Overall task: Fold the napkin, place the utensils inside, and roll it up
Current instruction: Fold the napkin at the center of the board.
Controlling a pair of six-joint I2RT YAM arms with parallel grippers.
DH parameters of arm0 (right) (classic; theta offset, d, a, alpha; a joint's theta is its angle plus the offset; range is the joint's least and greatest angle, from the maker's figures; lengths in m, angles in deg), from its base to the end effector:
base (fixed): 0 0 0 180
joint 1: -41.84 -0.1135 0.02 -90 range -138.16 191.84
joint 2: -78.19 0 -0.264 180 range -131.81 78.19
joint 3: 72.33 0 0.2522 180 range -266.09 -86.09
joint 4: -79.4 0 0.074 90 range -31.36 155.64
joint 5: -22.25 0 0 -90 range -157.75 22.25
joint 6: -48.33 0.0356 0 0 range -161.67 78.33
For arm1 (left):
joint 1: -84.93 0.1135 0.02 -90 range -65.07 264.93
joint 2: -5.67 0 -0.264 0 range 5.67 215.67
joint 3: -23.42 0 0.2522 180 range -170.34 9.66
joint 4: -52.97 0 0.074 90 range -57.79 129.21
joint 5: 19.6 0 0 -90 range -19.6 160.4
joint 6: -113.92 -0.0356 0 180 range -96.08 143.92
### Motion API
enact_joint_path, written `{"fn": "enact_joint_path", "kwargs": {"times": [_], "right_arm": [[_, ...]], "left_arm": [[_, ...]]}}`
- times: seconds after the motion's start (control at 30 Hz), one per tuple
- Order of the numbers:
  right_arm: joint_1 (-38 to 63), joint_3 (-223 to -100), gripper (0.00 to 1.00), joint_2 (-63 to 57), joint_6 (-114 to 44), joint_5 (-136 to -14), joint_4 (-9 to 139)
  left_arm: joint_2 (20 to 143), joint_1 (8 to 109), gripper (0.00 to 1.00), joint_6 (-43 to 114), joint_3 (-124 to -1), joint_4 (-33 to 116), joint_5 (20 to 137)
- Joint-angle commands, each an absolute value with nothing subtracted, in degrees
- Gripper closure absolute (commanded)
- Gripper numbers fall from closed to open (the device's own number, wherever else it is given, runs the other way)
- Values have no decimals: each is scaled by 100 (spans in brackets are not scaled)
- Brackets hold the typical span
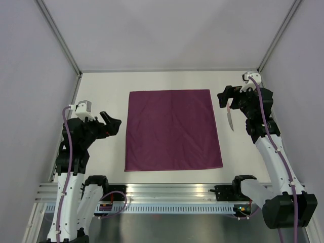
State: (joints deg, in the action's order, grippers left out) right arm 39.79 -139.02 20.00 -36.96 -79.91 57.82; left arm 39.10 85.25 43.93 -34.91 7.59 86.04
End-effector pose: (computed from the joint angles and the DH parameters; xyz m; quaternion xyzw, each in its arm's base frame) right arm 0.2358 0.0159 0.3505 -0.0478 0.7800 0.1193 0.6125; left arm 0.1299 -0.0089 0.3272 -0.0673 0.8148 -0.2067 0.5374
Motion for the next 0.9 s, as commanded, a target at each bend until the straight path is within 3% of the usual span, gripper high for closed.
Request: {"fn": "enact_joint_path", "kwargs": {"times": [0.0,0.2,0.27,0.4,0.67,0.87], "right_arm": [[3946,-13997,2,2027,-3753,-8075,5826],[3789,-14119,2,1817,-3903,-9005,5659],[3456,-14260,9,1703,-3885,-8999,5615],[2279,-14602,16,1247,-4105,-8306,5422],[-1217,-15262,32,-289,-4526,-6863,5430],[-2459,-15613,37,-1644,-4703,-6661,5614]], "left_arm": [[4029,8555,0,4202,-3674,774,8789],[4433,8555,0,4246,-4367,774,8771],[4644,8555,0,4264,-4815,757,8832],[5021,8564,0,4404,-5719,686,8938],[5523,8564,0,4501,-6942,336,8710],[5664,8555,0,4580,-7374,133,8605]]}}
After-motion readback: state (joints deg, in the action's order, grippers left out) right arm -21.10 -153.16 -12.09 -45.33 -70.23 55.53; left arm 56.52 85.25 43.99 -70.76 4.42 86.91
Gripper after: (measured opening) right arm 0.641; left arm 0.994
